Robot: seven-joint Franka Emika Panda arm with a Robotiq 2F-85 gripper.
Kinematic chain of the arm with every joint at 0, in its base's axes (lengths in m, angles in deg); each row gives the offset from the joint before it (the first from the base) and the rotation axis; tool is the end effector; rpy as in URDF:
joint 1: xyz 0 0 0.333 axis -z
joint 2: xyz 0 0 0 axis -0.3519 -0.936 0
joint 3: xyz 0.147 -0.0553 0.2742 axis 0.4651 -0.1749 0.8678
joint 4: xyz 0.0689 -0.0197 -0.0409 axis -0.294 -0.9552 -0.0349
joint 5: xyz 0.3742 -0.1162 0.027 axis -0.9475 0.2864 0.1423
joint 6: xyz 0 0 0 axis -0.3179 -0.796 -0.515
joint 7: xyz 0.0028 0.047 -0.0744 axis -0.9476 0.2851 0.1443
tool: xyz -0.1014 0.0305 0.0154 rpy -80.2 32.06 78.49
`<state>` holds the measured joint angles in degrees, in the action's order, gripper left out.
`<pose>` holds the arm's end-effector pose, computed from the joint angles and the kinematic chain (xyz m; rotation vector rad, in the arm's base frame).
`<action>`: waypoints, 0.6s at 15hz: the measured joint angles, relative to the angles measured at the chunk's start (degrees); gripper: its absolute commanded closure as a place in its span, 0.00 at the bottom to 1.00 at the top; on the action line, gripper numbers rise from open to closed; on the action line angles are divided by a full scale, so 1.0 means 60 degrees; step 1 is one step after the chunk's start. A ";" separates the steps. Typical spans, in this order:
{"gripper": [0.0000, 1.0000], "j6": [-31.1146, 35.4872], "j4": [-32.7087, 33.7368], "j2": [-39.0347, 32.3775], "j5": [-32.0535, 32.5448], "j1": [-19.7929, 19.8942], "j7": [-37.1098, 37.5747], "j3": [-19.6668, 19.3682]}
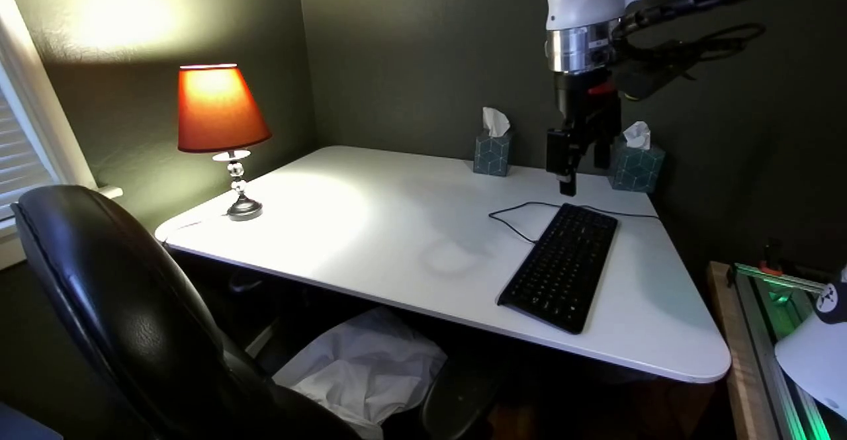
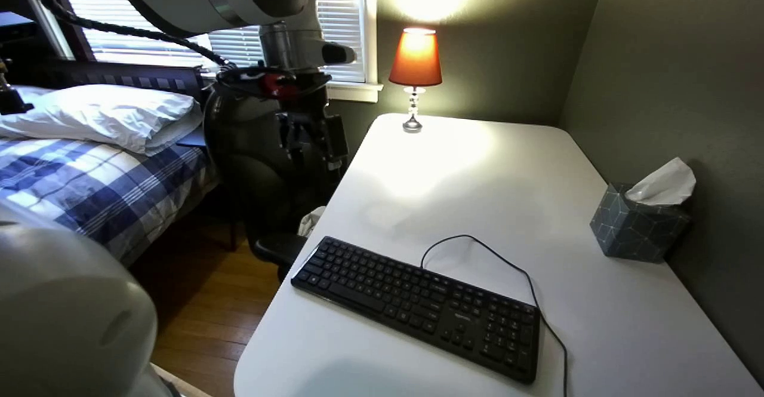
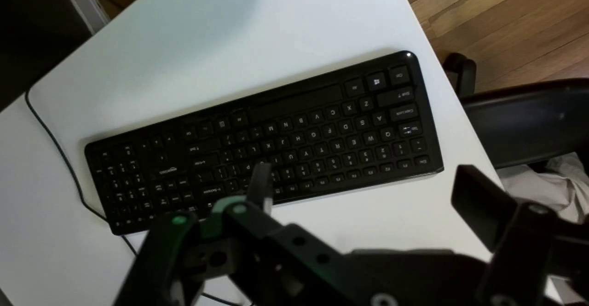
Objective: Press a key on the keyboard
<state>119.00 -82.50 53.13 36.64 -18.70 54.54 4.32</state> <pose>0.3749 0.0332 0.3669 2.8951 -0.4790 -0.1523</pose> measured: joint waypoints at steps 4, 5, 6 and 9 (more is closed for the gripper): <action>0.00 0.0284 -0.0096 -0.0134 0.0028 0.0279 -0.0247 -0.0341; 0.00 0.0287 -0.0096 -0.0144 0.0028 0.0294 -0.0255 -0.0352; 0.00 0.0287 -0.0096 -0.0147 0.0028 0.0295 -0.0255 -0.0351; 0.00 0.0288 -0.0096 -0.0148 0.0028 0.0295 -0.0255 -0.0351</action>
<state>120.73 -83.08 52.24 36.80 -16.93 53.01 2.21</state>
